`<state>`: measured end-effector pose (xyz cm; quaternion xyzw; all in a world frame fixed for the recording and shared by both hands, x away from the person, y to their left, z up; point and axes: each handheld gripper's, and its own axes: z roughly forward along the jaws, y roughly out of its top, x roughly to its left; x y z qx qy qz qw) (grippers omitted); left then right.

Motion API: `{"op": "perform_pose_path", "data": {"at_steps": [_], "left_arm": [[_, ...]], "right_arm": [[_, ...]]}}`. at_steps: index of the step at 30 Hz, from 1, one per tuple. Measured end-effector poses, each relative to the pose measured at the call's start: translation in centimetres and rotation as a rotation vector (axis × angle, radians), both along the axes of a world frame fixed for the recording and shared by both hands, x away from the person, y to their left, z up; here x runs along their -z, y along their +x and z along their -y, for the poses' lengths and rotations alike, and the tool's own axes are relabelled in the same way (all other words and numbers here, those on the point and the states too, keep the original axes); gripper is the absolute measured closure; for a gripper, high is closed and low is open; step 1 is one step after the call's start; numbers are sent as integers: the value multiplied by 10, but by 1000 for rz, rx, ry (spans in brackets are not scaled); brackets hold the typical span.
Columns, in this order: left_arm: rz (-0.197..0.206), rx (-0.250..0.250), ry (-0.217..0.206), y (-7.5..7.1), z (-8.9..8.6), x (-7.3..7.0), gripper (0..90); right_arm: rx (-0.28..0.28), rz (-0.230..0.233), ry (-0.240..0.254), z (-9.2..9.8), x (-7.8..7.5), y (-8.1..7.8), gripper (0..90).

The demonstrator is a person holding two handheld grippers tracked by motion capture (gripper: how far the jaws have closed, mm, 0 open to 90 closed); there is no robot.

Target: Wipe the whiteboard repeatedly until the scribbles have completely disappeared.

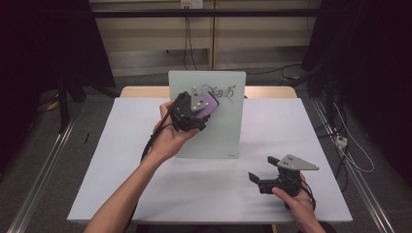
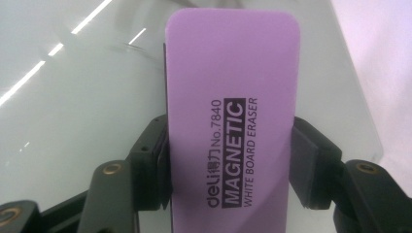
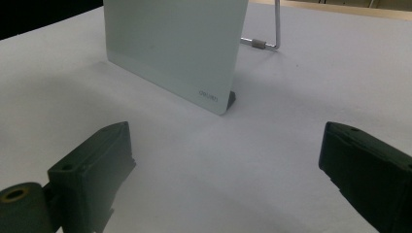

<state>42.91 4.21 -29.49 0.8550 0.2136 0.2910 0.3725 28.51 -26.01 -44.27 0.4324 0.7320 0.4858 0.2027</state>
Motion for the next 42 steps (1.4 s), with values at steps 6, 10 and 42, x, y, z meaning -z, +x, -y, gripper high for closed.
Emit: {"op": "perform_pose_path", "data": {"at_steps": [6,10,42], "left_arm": [[33,-71,-74,14,-22,-32,412],[29,-79,-84,17,-24,-37,412],[17,-18,-39,16,5,-38,411]], "right_arm": [[0,2,2,0,0,-1,51],[-2,1,1,0,0,0,50],[-3,1,5,0,0,-1,50]]}}
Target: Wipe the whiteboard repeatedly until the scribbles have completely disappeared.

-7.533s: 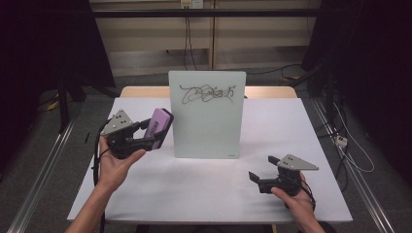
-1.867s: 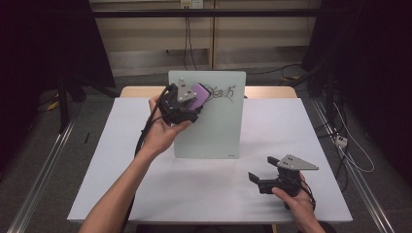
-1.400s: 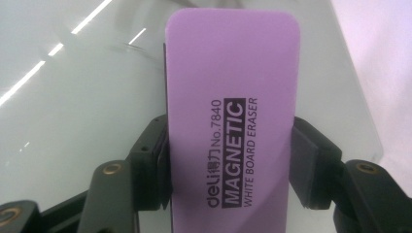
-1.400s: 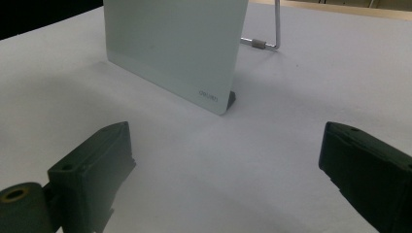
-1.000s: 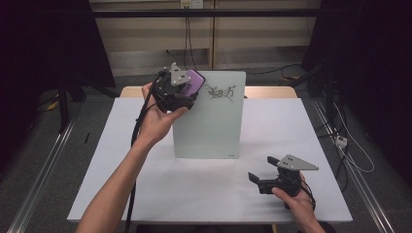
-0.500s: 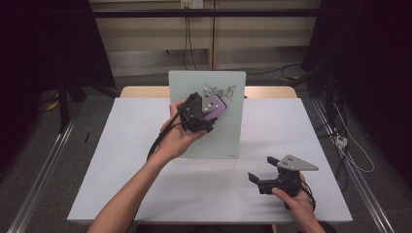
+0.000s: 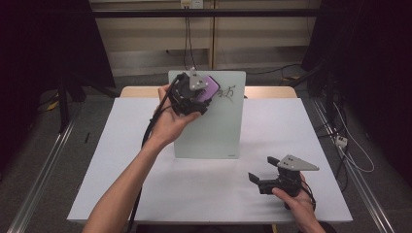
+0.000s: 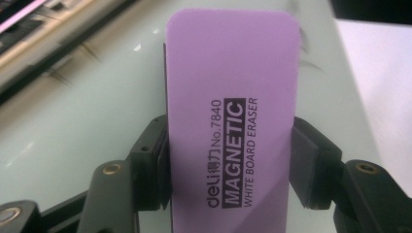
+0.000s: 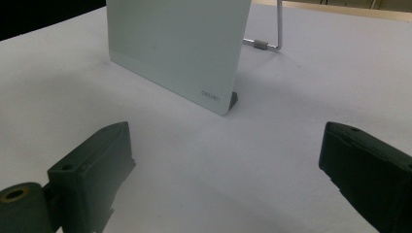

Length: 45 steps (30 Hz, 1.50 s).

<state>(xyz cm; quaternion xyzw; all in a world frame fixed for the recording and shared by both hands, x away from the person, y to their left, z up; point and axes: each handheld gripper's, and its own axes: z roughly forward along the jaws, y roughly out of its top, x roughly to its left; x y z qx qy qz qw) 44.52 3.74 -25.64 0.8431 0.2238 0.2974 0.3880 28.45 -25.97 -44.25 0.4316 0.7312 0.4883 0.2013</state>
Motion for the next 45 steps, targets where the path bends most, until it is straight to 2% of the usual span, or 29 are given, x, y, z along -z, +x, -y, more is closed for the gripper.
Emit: {"op": "perform_pose_path", "data": {"at_steps": [2,4,9,12,16,18,22,27,29,33,35,38,39,41,44,45], "left_arm": [[-13,1,-11,3,-2,-4,411],[0,-4,-4,1,1,-2,411],[-4,31,47,-5,16,11,411],[0,59,94,-13,27,26,411],[-62,123,112,-23,38,56,411],[-64,131,120,-26,42,61,411],[-76,132,100,-22,41,54,411],[-37,85,66,-11,30,27,411],[-13,66,71,-8,25,16,411],[-19,40,15,-1,19,3,411],[-10,38,29,-2,20,3,411],[-20,56,45,-4,27,8,411],[-12,59,64,-5,30,9,411],[-22,73,75,-8,37,14,411],[-19,99,126,-14,50,25,411],[-29,108,120,-15,52,29,411]], "right_arm": [[2,-1,-2,0,0,0,50],[-1,-1,-2,0,0,1,50],[-4,0,-4,-1,0,0,50],[0,1,-1,0,0,0,50],[-2,1,-5,1,0,0,50],[1,-2,-2,0,0,0,50],[-6,3,-5,0,0,-1,50],[-1,1,-2,1,0,0,50],[-4,3,-4,1,0,0,50],[-4,1,-2,1,0,0,49],[0,0,-1,0,0,0,50],[0,-1,0,0,0,0,50],[0,-1,-1,0,0,0,50],[-2,0,1,0,0,0,50],[0,-1,0,0,0,0,50],[0,0,0,0,0,0,50]]}}
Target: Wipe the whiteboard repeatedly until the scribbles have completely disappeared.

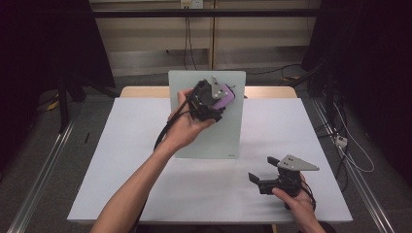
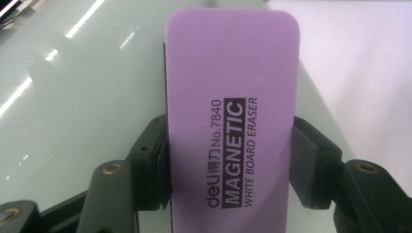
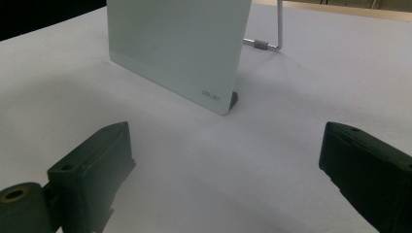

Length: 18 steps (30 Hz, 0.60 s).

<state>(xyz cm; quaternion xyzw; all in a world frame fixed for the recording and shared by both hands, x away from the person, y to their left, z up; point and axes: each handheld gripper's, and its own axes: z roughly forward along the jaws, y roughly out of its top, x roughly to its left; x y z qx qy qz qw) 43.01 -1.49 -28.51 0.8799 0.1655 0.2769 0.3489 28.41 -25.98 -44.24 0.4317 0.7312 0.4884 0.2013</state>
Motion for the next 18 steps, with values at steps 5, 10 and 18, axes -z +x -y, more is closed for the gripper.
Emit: {"op": "perform_pose_path", "data": {"at_steps": [5,10,18], "left_arm": [[-52,45,1,-6,11,19,411],[-69,56,4,-7,16,23,411],[-30,10,-28,5,7,-9,411]], "right_arm": [[-2,1,0,0,0,-1,50],[-5,2,1,0,0,-1,50],[-4,2,0,0,0,-1,50]]}}
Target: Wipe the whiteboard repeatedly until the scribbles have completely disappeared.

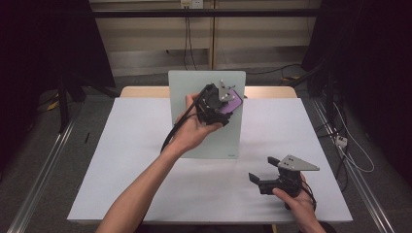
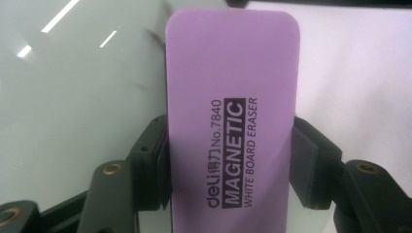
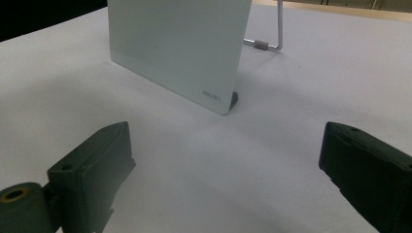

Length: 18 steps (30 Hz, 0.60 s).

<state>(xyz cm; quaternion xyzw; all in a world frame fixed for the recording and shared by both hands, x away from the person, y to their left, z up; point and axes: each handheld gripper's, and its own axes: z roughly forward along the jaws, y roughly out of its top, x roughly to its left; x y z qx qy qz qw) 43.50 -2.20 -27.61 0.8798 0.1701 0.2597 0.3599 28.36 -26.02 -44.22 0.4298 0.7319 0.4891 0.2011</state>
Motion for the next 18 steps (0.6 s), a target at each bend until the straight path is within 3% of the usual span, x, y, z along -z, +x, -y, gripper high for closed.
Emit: {"op": "perform_pose_path", "data": {"at_steps": [4,7,10,18], "left_arm": [[34,-38,-34,8,-10,-20,411],[37,-55,-47,11,-14,-28,411],[53,-50,-22,9,-11,-24,411],[35,4,20,-2,7,1,411]], "right_arm": [[0,1,0,0,0,0,50],[0,0,3,1,0,0,50],[2,1,1,1,0,-1,49],[1,3,-1,0,-1,-1,49]]}}
